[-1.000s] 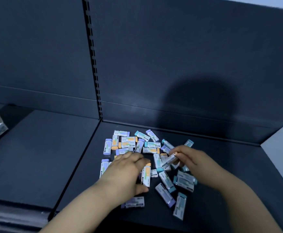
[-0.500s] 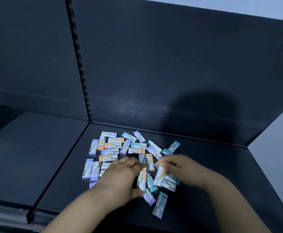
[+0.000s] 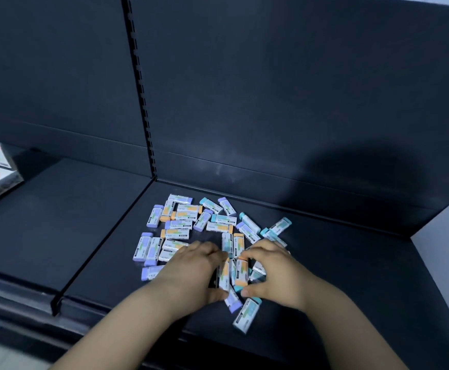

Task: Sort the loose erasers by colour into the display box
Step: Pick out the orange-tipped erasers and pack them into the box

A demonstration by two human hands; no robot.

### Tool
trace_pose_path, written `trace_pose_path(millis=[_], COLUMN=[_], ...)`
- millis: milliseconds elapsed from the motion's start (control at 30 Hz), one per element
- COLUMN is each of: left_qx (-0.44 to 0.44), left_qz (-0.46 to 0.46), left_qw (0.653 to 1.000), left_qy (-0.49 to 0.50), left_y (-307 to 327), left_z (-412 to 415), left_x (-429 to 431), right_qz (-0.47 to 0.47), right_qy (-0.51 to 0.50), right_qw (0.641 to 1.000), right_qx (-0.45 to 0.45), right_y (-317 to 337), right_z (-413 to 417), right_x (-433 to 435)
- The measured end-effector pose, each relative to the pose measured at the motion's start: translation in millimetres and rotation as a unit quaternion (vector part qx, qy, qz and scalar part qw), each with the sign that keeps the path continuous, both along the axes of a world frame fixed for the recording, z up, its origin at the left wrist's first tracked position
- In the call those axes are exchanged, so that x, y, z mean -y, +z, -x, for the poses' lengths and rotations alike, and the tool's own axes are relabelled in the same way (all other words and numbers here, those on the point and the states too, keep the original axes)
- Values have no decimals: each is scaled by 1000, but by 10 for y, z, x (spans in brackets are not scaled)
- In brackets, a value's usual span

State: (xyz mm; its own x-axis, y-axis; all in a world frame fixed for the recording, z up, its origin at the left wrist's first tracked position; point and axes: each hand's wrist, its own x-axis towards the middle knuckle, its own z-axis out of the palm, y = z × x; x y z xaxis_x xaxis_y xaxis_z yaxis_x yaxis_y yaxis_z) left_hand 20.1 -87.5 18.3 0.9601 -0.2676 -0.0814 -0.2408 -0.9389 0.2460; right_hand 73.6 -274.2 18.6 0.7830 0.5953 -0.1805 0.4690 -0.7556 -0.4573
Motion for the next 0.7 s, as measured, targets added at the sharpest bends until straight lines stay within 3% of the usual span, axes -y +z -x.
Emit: trace_pose_path(millis=[200,400,700], left_qx=[5,36,81], left_qz=[26,63,133], left_qw=[1000,997,987], left_qy=[-1,-13,-31], left_y=[1,2,72], left_z=[13,63,121], left_x=[-18,-118,-1108], right_qz=[14,-43,-59], right_qy=[-21,-30,-61], right_qw=[999,998,992], right_qx=[20,27,96], right_y=[3,132,216], right_z=[57,217,444], right_x=[-119,-216,-1120])
